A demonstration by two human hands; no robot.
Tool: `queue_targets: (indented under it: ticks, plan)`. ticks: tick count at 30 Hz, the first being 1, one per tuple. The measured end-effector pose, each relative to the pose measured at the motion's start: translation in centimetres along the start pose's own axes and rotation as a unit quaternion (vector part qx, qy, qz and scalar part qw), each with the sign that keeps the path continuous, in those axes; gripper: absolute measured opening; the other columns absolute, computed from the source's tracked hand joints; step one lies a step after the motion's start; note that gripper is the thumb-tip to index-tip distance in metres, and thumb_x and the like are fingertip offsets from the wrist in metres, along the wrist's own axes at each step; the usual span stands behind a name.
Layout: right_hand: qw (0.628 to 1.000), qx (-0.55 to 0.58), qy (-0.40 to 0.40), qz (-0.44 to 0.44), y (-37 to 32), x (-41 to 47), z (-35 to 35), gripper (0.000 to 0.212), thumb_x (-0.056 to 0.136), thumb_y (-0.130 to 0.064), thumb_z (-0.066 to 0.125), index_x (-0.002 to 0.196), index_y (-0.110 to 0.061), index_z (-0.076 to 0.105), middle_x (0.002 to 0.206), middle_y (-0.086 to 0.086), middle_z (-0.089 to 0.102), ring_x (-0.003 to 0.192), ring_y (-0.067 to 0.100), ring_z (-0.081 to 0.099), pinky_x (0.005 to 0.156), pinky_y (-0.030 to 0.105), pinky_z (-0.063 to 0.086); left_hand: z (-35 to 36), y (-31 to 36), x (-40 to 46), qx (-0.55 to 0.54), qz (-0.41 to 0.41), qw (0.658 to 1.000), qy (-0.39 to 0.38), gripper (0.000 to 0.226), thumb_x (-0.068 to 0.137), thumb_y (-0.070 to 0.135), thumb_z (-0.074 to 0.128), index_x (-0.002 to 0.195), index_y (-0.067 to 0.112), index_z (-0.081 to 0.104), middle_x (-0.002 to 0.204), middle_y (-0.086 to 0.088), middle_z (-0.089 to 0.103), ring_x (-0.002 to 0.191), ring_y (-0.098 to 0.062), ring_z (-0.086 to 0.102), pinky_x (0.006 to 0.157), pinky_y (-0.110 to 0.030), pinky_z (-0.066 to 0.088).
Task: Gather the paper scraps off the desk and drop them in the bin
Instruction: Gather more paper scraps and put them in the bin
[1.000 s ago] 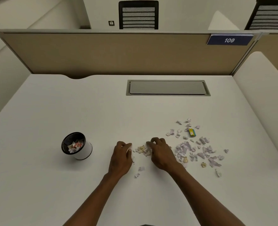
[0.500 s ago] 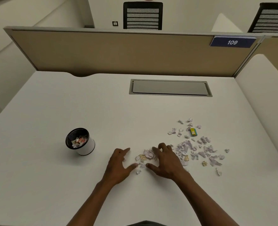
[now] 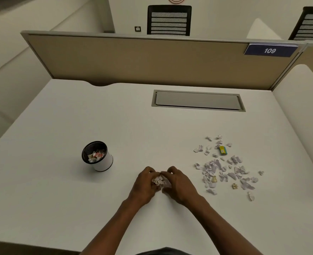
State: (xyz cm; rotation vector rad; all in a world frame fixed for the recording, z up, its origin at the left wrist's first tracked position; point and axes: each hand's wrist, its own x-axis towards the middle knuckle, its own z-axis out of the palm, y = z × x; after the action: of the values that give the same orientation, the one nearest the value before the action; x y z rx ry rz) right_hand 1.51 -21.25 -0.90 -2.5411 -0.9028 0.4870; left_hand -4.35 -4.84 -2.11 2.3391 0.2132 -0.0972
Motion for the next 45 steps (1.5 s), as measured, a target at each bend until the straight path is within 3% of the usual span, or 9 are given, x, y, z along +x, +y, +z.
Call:
queue_targets:
  ticks: [5, 11, 13, 17, 20, 26, 31, 36, 45]
  plan:
    - [0.995, 0.08, 0.057, 0.023, -0.5, -0.2, 0.3, 0.022, 0.09, -0.031, 0.068, 0.106, -0.017, 0.073, 0.105, 0.004, 0.062, 0.086, 0.025, 0.065, 0.073, 0.032, 0.05, 0.2, -0.1, -0.5, -0.042, 0.011, 0.998, 0.046, 0.028, 0.078, 0.024, 0.082, 0.105, 0.019, 0.075, 0.096, 0.0, 0.07, 0.087, -0.013, 0.066, 0.078, -0.026, 0.055]
    - [0.973, 0.198, 0.086, 0.08, -0.4, 0.3, 0.7, 0.018, 0.076, -0.019, 0.08, 0.093, -0.015, 0.079, 0.092, 0.005, 0.071, 0.079, 0.02, 0.066, 0.07, 0.031, 0.051, 0.4, 0.2, -0.9, -0.131, -0.064, 0.986, 0.083, 0.024, 0.076, 0.016, 0.083, 0.097, 0.027, 0.079, 0.08, 0.029, 0.069, 0.085, 0.007, 0.068, 0.072, -0.011, 0.052]
    - [0.966, 0.224, 0.078, 0.101, -0.5, 0.6, 0.6, 0.014, 0.076, -0.023, 0.082, 0.089, -0.017, 0.08, 0.085, 0.002, 0.075, 0.074, 0.014, 0.067, 0.067, 0.023, 0.051, 0.1, 0.3, -0.9, -0.146, -0.086, 0.983, 0.071, 0.024, 0.077, 0.017, 0.08, 0.095, 0.032, 0.079, 0.081, 0.025, 0.073, 0.082, 0.008, 0.068, 0.07, -0.018, 0.055]
    - [0.947, 0.289, 0.031, 0.135, -0.8, 1.2, 0.4, 0.013, 0.077, -0.027, 0.082, 0.089, -0.022, 0.079, 0.081, -0.006, 0.078, 0.074, 0.007, 0.072, 0.067, 0.02, 0.056, -0.8, 0.2, -1.1, -0.181, -0.121, 0.974, 0.06, 0.024, 0.079, 0.022, 0.081, 0.095, 0.04, 0.078, 0.086, 0.016, 0.078, 0.083, 0.0, 0.071, 0.076, -0.031, 0.06]
    - [0.944, 0.302, 0.027, 0.131, -1.1, 1.6, 0.0, 0.016, 0.077, -0.028, 0.082, 0.092, -0.024, 0.079, 0.084, -0.008, 0.078, 0.077, 0.004, 0.071, 0.065, 0.014, 0.053, -1.5, 0.1, -1.3, -0.189, -0.121, 0.972, 0.071, 0.026, 0.078, 0.025, 0.083, 0.096, 0.042, 0.077, 0.091, 0.017, 0.077, 0.086, 0.004, 0.07, 0.08, -0.031, 0.06]
    - [0.932, 0.345, 0.021, 0.112, -2.6, 2.4, -0.6, 0.017, 0.077, -0.02, 0.084, 0.092, -0.024, 0.078, 0.084, -0.006, 0.077, 0.075, 0.007, 0.073, 0.065, 0.017, 0.054, -2.9, 0.2, -2.0, -0.185, -0.122, 0.969, 0.105, 0.025, 0.081, 0.022, 0.079, 0.092, 0.044, 0.077, 0.09, 0.024, 0.075, 0.088, 0.007, 0.069, 0.082, -0.03, 0.06]
    - [0.928, 0.366, 0.021, 0.065, -4.7, 3.7, -1.7, 0.018, 0.077, -0.025, 0.085, 0.094, -0.025, 0.078, 0.089, -0.008, 0.078, 0.083, 0.009, 0.073, 0.076, 0.025, 0.06, -5.1, 0.3, -2.5, -0.195, -0.127, 0.959, 0.163, 0.023, 0.081, 0.022, 0.078, 0.097, 0.039, 0.078, 0.093, 0.021, 0.076, 0.089, 0.005, 0.069, 0.082, -0.031, 0.06]
    - [0.919, 0.393, -0.007, 0.026, -8.2, 6.3, -3.1, 0.016, 0.077, -0.02, 0.082, 0.093, -0.023, 0.078, 0.084, -0.003, 0.078, 0.079, 0.012, 0.075, 0.075, 0.027, 0.061, -9.0, -0.1, -3.1, -0.231, -0.133, 0.943, 0.201, 0.022, 0.082, 0.021, 0.079, 0.1, 0.033, 0.078, 0.097, 0.015, 0.077, 0.094, -0.002, 0.071, 0.087, -0.033, 0.059]
    - [0.889, 0.446, -0.104, 0.008, -16.4, 13.6, -5.1, 0.025, 0.073, -0.008, 0.086, 0.097, -0.004, 0.078, 0.096, 0.017, 0.077, 0.092, 0.03, 0.075, 0.087, 0.041, 0.062, -17.5, -2.7, -2.6, -0.218, -0.217, 0.904, 0.298, 0.021, 0.072, 0.033, 0.087, 0.09, 0.039, 0.077, 0.085, 0.017, 0.076, 0.085, 0.0, 0.069, 0.069, -0.02, 0.053]
